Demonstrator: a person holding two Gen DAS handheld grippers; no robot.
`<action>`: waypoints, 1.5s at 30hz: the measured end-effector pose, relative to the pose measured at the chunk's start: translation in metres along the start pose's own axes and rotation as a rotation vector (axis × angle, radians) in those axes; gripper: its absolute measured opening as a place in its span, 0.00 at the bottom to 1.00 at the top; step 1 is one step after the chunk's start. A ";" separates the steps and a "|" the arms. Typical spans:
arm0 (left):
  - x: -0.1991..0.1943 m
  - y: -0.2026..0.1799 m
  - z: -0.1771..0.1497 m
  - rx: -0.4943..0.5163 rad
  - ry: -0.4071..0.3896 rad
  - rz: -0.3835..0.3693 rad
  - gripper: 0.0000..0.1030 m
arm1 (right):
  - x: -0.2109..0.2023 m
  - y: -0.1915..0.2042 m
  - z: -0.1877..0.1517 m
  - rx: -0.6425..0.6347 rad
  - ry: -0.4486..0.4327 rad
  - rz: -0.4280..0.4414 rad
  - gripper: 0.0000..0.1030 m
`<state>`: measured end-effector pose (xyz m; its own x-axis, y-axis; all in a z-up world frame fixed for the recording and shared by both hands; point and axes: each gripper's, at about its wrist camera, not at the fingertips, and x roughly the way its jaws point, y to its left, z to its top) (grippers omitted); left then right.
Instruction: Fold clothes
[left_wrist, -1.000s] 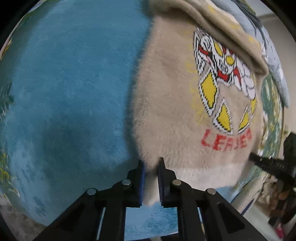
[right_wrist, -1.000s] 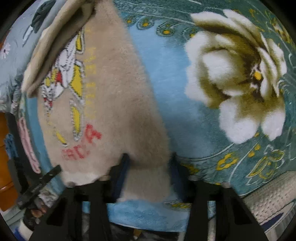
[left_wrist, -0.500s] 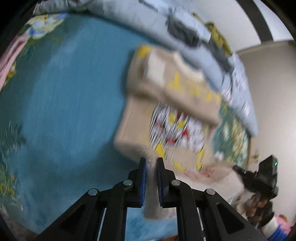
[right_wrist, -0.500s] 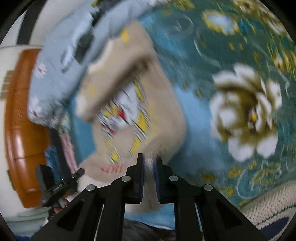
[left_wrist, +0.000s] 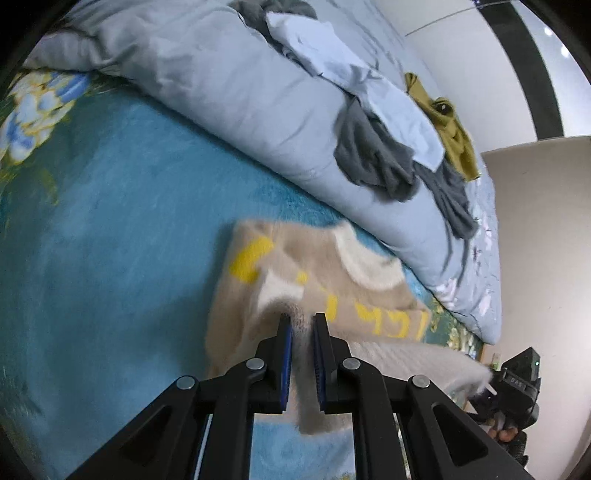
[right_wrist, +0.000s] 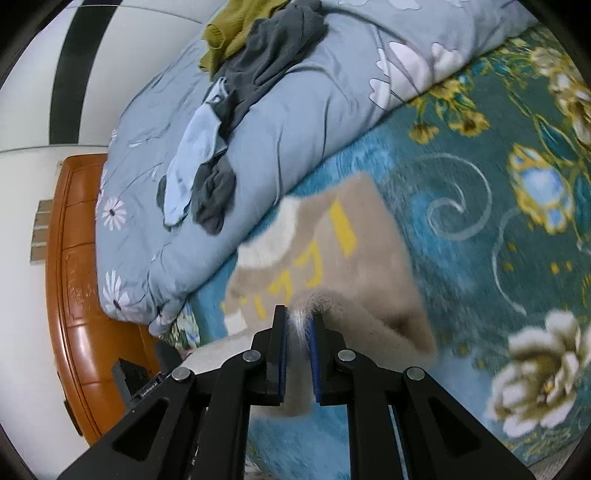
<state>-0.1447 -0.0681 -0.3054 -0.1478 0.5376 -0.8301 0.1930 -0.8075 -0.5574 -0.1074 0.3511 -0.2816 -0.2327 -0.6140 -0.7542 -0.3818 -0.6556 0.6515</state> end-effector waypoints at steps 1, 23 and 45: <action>0.007 0.001 0.006 -0.014 0.007 0.000 0.11 | 0.007 0.000 0.008 0.010 0.006 -0.009 0.10; 0.022 0.010 0.031 -0.075 -0.005 -0.024 0.54 | 0.008 -0.011 0.056 0.078 -0.054 -0.025 0.42; 0.038 0.005 0.004 0.135 0.043 0.156 0.12 | 0.051 -0.021 0.030 -0.050 0.066 -0.236 0.20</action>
